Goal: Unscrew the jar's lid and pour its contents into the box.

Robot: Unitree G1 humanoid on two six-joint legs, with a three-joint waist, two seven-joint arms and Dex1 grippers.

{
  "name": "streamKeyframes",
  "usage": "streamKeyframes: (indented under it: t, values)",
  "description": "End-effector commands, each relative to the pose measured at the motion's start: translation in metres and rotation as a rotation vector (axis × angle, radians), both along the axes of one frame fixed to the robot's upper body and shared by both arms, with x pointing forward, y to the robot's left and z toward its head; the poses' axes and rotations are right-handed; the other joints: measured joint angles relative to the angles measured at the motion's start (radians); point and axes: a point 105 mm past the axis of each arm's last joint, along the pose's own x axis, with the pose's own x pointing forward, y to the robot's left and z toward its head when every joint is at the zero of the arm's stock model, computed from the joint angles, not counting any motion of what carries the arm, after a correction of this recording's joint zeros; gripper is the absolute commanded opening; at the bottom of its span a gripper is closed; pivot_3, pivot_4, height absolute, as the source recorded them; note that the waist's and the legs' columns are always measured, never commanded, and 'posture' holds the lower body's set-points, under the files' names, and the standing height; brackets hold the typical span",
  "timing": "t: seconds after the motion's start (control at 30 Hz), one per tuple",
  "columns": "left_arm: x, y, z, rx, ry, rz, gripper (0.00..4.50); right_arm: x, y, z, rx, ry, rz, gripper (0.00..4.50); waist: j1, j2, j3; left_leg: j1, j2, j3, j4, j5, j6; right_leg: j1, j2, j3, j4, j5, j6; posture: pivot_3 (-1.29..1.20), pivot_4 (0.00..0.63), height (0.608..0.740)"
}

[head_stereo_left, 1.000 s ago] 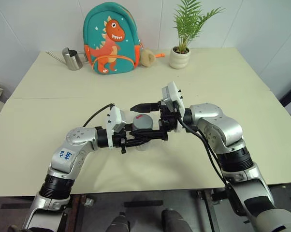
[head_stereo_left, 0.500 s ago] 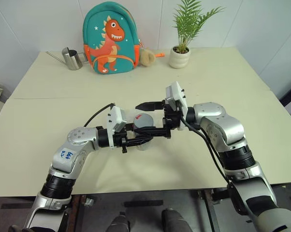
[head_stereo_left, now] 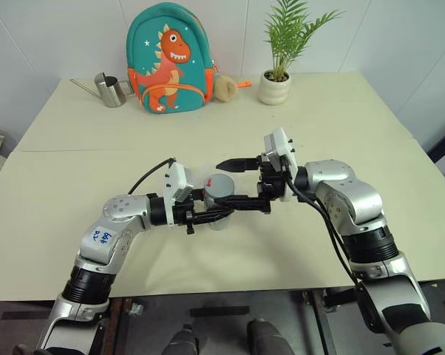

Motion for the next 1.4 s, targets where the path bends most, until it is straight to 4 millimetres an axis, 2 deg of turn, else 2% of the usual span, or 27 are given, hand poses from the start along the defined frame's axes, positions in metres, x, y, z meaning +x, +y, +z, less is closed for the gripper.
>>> streamKeyframes:
  t: [0.03,0.2,0.6,0.7,0.83,1.03,1.13,1.23,1.4]
  values:
    - [-0.004,0.002,0.013,-0.009,-0.059,-0.01,1.9,-0.013,0.001,0.013,0.036,-0.035,0.063,4.49,0.0,0.0,0.0,0.0,0.0,0.0,0.0,0.0,0.0,0.0,0.0,0.0,0.0,0.0,0.0,0.0,0.15,0.74]
    - [-0.004,0.004,0.012,-0.005,-0.056,-0.008,1.9,-0.02,0.008,0.019,0.048,-0.045,0.095,4.49,0.0,0.0,0.0,0.0,0.0,0.0,0.0,0.0,0.0,0.0,0.0,0.0,0.0,0.0,0.0,0.0,0.15,0.74]
    - [-0.006,0.002,0.012,-0.009,-0.053,-0.006,1.9,-0.017,0.017,0.016,0.039,-0.043,0.093,4.49,0.0,0.0,0.0,0.0,0.0,0.0,0.0,0.0,0.0,0.0,0.0,0.0,0.0,0.0,0.0,0.0,0.15,0.74]
    - [-0.006,0.001,0.011,-0.01,-0.054,-0.008,1.9,-0.017,0.017,0.016,0.036,-0.042,0.099,3.87,0.0,0.0,0.0,0.0,0.0,0.0,0.0,0.0,0.0,0.0,0.0,0.0,0.001,0.0,0.0,0.0,0.15,0.74]
    - [-0.006,0.001,0.012,-0.012,-0.055,-0.01,1.9,-0.017,0.017,0.016,0.039,-0.043,0.097,2.55,0.0,0.0,0.0,0.0,0.0,0.0,0.0,0.0,0.0,0.0,0.0,0.0,0.001,0.0,0.0,0.0,0.15,0.74]
    - [-0.006,0.002,0.01,-0.007,-0.052,-0.007,1.9,-0.018,0.014,0.036,0.17,0.038,0.093,2.54,0.0,0.0,0.0,0.0,0.0,0.0,0.0,0.0,0.0,-0.001,0.0,0.0,0.001,0.0,0.0,0.0,0.15,0.74]
    - [-0.007,0.004,0.009,-0.006,-0.047,-0.002,1.9,-0.016,0.003,0.044,0.248,0.109,0.07,2.54,0.001,0.0,0.0,0.0,0.0,0.0,0.0,0.0,0.0,-0.001,0.0,0.0,0.001,0.0,0.0,0.0,0.15,0.74]
    - [-0.008,0.006,0.008,-0.007,-0.045,0.0,1.9,-0.008,-0.008,0.045,0.268,0.122,0.001,2.54,0.0,0.0,0.0,0.0,0.0,0.0,0.0,0.0,0.0,-0.001,-0.001,-0.001,0.001,0.0,0.0,0.0,0.15,0.74]
    - [-0.007,0.011,0.01,-0.014,-0.048,0.017,1.9,0.026,-0.05,0.019,0.212,0.081,-0.263,2.54,0.003,0.0,0.0,0.0,0.0,0.0,0.001,0.0,0.0,-0.001,0.0,-0.001,0.001,0.0,0.0,0.0,0.15,0.74]
